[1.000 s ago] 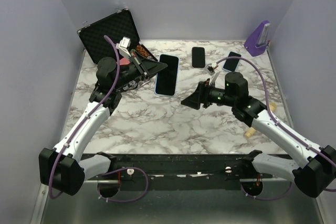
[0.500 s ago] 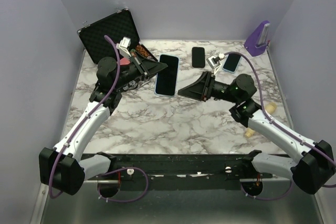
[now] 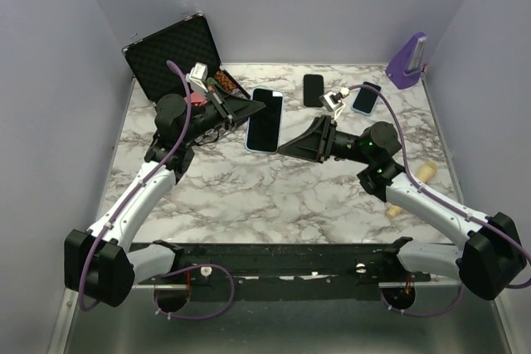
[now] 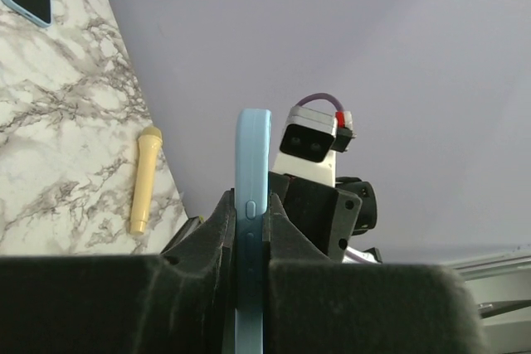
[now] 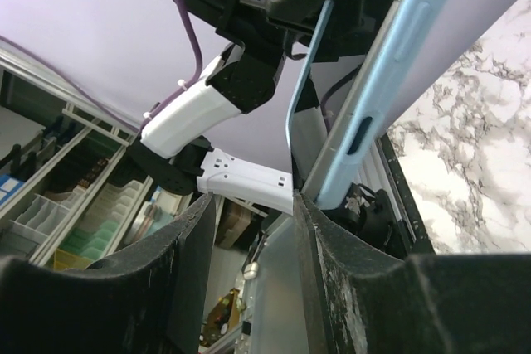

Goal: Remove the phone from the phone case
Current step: Remove the phone case from the phone.

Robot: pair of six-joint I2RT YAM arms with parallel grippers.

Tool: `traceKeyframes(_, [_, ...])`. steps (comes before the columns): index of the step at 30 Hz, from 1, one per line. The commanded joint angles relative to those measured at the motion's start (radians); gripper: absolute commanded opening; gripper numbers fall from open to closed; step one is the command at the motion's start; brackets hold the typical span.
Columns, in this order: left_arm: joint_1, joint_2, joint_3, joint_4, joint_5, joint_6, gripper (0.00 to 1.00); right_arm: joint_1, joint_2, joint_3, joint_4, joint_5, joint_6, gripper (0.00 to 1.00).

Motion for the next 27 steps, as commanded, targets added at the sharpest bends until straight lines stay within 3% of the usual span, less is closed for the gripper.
traceKeyframes(1, [0.003, -0.011, -0.008, 0.118, 0.019, -0.076, 0.0, 0.006, 0.014, -0.028, 0.017, -0.011, -0.01, 0.51])
traceKeyframes(10, [-0.017, -0.02, -0.028, 0.169, 0.03, -0.14, 0.0, 0.006, 0.048, -0.029, 0.061, -0.003, 0.013, 0.53])
traceKeyframes(19, [-0.048, 0.004, -0.062, 0.344, 0.047, -0.28, 0.0, 0.006, 0.051, -0.043, 0.017, 0.041, 0.002, 0.57])
traceKeyframes(27, [-0.117, -0.011, -0.073, 0.322, 0.022, -0.261, 0.0, 0.007, 0.096, 0.044, -0.085, 0.1, -0.001, 0.59])
